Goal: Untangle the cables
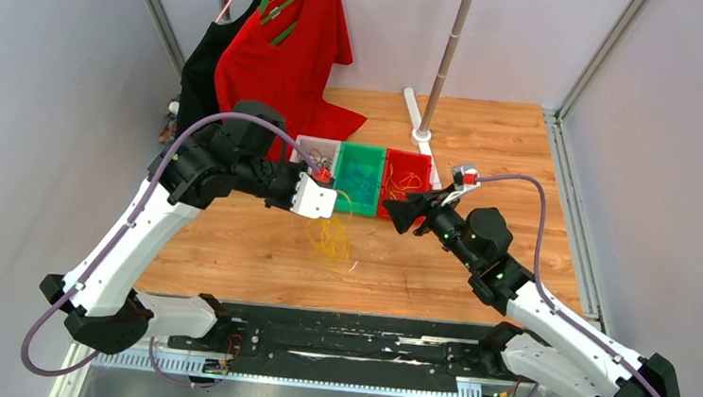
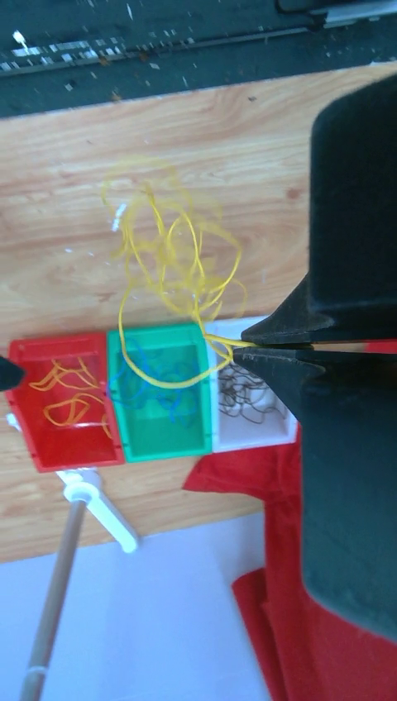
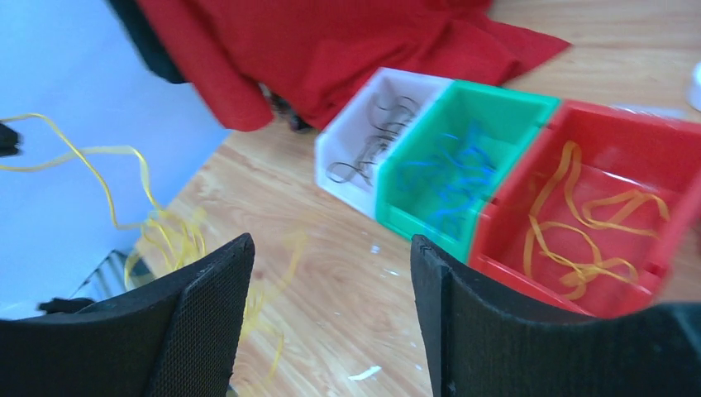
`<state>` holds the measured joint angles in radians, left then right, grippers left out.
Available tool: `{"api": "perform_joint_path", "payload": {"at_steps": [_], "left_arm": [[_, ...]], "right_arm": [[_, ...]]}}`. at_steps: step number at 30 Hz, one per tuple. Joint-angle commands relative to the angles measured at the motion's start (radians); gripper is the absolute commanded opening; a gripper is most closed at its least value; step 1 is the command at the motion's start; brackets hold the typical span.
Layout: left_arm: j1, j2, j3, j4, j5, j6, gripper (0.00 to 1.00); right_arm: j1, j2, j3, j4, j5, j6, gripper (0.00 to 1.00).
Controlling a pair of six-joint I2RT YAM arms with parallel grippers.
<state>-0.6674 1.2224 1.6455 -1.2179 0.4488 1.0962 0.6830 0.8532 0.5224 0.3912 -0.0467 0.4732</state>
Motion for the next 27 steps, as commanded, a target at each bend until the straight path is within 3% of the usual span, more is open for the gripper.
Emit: {"api": "perform_joint_path", "payload": {"at_steps": [1, 10, 16, 27], "left_arm": [[-0.042, 0.019, 0.035, -0.035, 0.104, -0.057, 0.00], [-0.101, 0.025, 0.096, -0.035, 0.106, -0.136, 0.01], [-0.121, 0.024, 0.141, -0.034, 0.113, -0.163, 0.01], [-0.148, 0.058, 0.245, -0.035, 0.120, -0.189, 0.01]], "right_arm": [[0.075, 0.011, 0.065, 0.122, -0.109, -0.033, 0.70], [0.227, 0.049, 0.136, 0.124, -0.142, -0.085, 0.70], [0.246, 0.110, 0.159, 0.117, -0.141, -0.102, 0.69], [0.278, 0.181, 0.178, 0.133, 0.006, -0.128, 0.65]]}}
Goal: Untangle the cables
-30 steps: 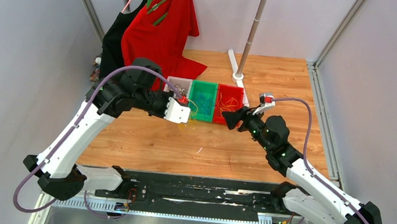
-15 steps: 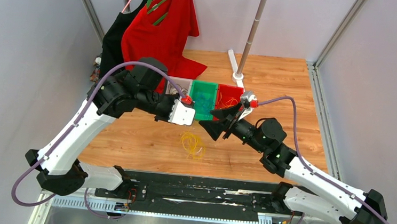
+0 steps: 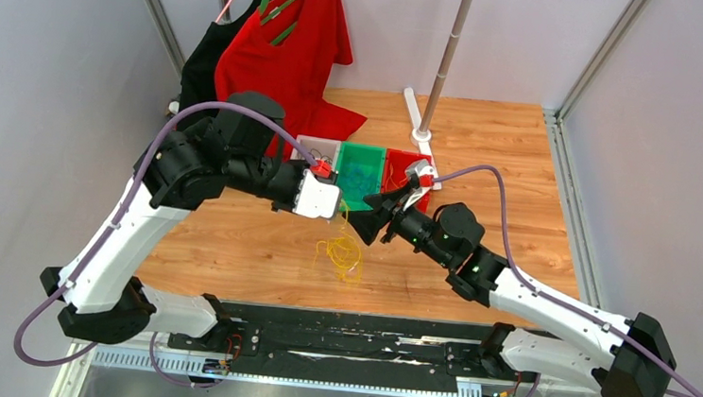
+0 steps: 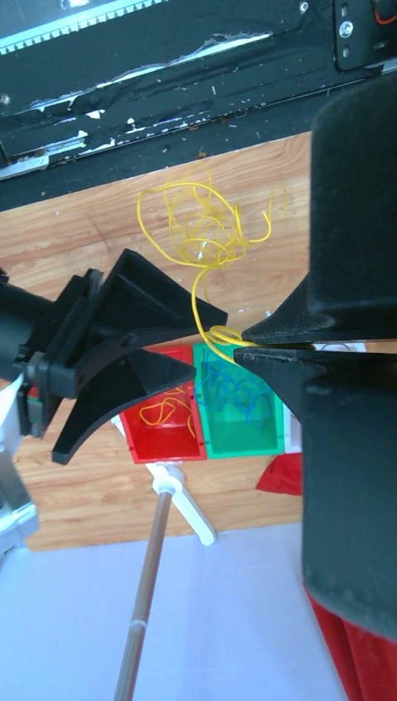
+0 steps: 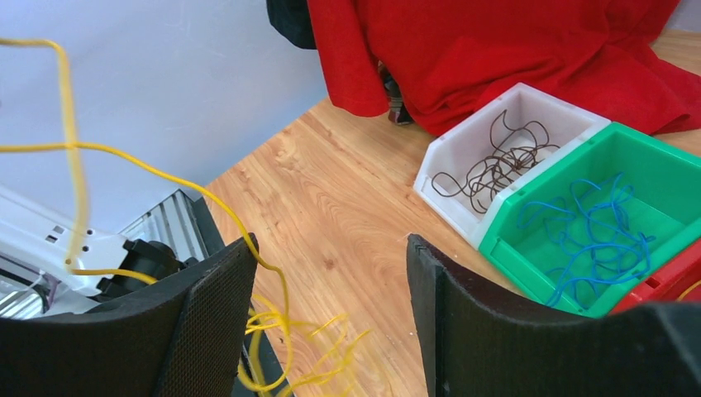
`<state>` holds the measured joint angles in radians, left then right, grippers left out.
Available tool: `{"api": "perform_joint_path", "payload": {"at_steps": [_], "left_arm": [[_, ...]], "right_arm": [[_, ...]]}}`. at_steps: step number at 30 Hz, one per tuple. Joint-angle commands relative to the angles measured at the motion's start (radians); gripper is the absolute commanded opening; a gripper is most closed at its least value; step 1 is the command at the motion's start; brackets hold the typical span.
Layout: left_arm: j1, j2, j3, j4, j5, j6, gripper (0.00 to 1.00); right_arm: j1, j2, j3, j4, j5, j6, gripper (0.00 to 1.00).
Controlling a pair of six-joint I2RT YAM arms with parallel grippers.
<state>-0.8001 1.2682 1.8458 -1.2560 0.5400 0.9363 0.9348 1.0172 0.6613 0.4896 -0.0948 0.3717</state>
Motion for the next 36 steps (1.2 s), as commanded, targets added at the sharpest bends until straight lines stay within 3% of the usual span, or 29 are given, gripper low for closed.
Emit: {"api": "perform_joint_path", "payload": {"at_steps": [1, 8, 16, 26, 29, 36], "left_arm": [[-0.018, 0.014, 0.051, 0.005, 0.029, -0.028, 0.00], [-0.035, 0.048, 0.131, 0.004, 0.024, -0.035, 0.01], [-0.065, 0.094, 0.264, 0.005, 0.017, -0.056, 0.00], [-0.080, 0.205, 0.628, 0.017, -0.026, -0.043, 0.00], [-0.080, 0.177, 0.630, 0.150, -0.073, -0.045, 0.00], [-0.079, 0.043, 0.450, 0.535, -0.187, -0.047, 0.00]], "right_arm": [[0.030, 0.028, 0.048, 0.035, 0.055, -0.028, 0.65], [0.074, 0.092, 0.082, 0.077, 0.033, -0.025, 0.64], [0.084, 0.203, 0.054, 0.167, 0.047, 0.032, 0.56], [0.084, 0.260, -0.191, 0.329, 0.231, 0.108, 0.49], [0.084, 0.266, -0.259, 0.364, 0.252, 0.159, 0.49], [0.091, 0.295, -0.376, 0.407, 0.294, 0.273, 0.49]]}}
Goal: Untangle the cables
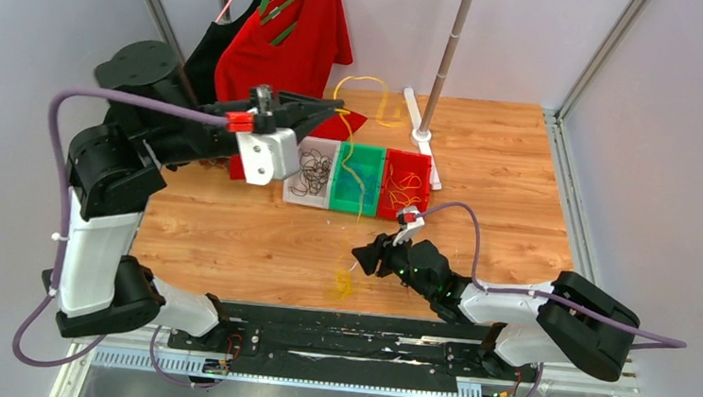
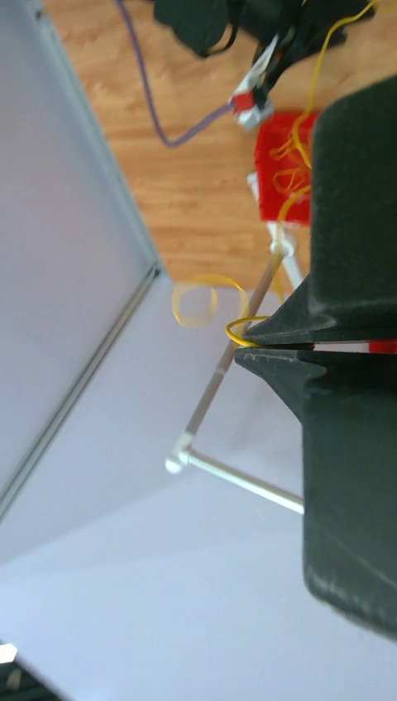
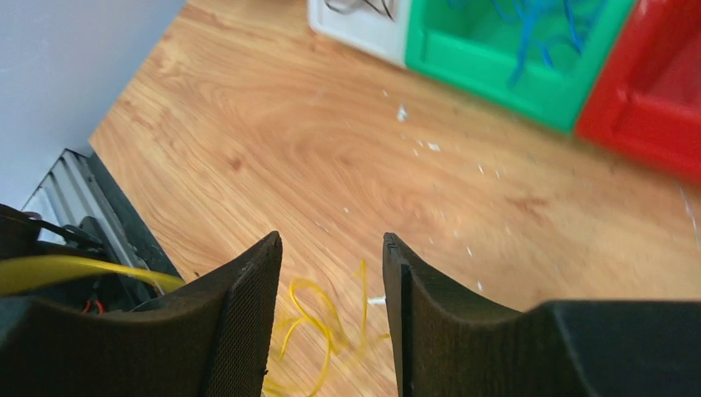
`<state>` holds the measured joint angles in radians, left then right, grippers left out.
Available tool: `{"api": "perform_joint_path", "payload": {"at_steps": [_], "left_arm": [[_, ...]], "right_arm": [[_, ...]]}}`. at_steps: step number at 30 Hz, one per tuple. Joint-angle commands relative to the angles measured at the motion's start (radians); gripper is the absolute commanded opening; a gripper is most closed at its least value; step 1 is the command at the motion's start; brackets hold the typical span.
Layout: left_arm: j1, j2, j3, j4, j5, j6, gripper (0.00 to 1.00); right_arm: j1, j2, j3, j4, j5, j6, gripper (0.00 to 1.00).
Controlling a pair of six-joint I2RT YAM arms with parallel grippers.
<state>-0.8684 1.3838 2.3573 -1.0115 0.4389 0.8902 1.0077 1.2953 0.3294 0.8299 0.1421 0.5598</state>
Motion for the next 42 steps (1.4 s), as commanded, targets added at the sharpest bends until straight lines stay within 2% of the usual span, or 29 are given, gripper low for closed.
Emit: {"api": "perform_joint_path", "payload": {"at_steps": [1, 3, 8, 13, 17, 21, 28, 32, 37, 42], "left_arm": [[-0.012, -0.090, -0.086, 0.343, -0.098, -0.001, 0.00], [-0.012, -0.106, -0.102, 0.397, -0.109, -0.001, 0.00], [-0.011, -0.089, -0.054, 0.357, -0.110, 0.007, 0.00], [-0.011, -0.102, -0.082, 0.355, -0.109, 0.016, 0.00], [-0.012, -0.120, -0.122, 0.340, -0.103, 0.029, 0.00], [-0.012, -0.127, -0.146, 0.339, -0.100, 0.037, 0.00], [-0.011, -0.118, -0.140, 0.330, -0.097, 0.030, 0.00], [-0.012, -0.106, -0.112, 0.333, -0.099, 0.047, 0.01], [-0.011, -0.109, -0.083, 0.332, -0.103, 0.123, 0.00], [-0.012, -0.113, -0.052, 0.374, -0.114, 0.193, 0.00]], "right_arm": [[0.021, 0.021, -0.050, 0.066, 0.062, 0.096, 0.49], [0.026, 0.028, -0.054, 0.062, 0.062, 0.101, 0.49], [0.034, 0.009, -0.042, 0.004, 0.077, 0.085, 0.49], [0.043, -0.115, -0.035, -0.039, 0.080, 0.010, 0.50], [0.099, -0.274, 0.052, -0.146, 0.085, -0.155, 0.59], [0.111, -0.332, 0.154, -0.201, -0.004, -0.278, 0.69], [0.111, -0.190, 0.317, -0.186, -0.113, -0.354, 0.70], [0.111, -0.054, 0.387, -0.146, -0.093, -0.367, 0.69], [0.111, 0.077, 0.366, -0.054, 0.019, -0.356, 0.62], [0.111, 0.177, 0.336, -0.014, 0.024, -0.300, 0.45]]}}
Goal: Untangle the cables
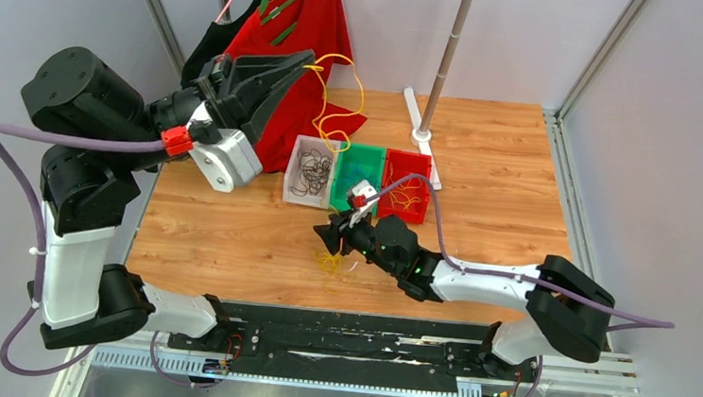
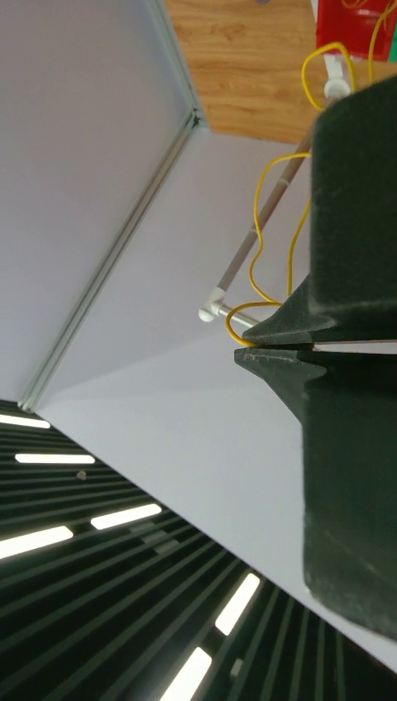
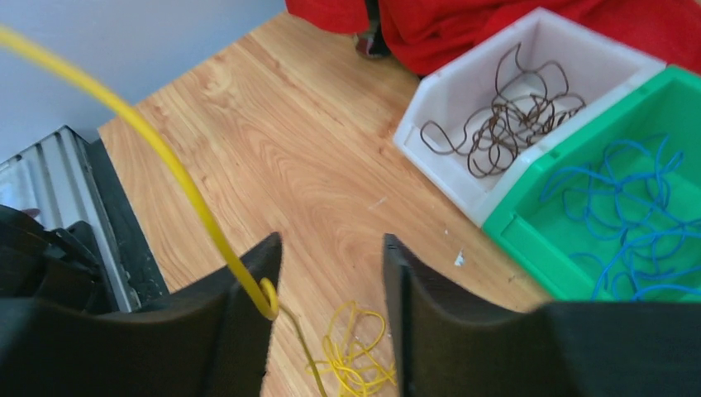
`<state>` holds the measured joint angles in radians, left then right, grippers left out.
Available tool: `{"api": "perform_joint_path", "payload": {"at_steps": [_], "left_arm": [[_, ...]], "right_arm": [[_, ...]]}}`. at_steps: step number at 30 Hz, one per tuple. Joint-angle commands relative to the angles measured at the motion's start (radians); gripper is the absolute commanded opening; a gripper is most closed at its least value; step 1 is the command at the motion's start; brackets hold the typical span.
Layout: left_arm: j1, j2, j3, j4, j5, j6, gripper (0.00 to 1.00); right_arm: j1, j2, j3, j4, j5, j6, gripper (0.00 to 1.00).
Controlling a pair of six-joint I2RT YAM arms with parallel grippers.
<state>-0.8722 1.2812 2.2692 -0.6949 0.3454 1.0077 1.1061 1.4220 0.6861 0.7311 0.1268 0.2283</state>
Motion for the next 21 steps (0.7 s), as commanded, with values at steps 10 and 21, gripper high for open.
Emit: {"api": "perform_joint_path", "payload": {"at_steps": [10, 21], "left_arm": [[-0.008, -0.051, 0.058, 0.296, -0.115, 0.213, 0.01], [-0.008, -0.011, 0.183, 0.488, -0.267, 0.448, 0.01]], "right_arm": [[0.015, 0.311, -0.017, 0.192, -0.013, 0.202, 0.31], [0.036, 0.389, -0.020, 0.149, 0.015, 0.282, 0.37]]}}
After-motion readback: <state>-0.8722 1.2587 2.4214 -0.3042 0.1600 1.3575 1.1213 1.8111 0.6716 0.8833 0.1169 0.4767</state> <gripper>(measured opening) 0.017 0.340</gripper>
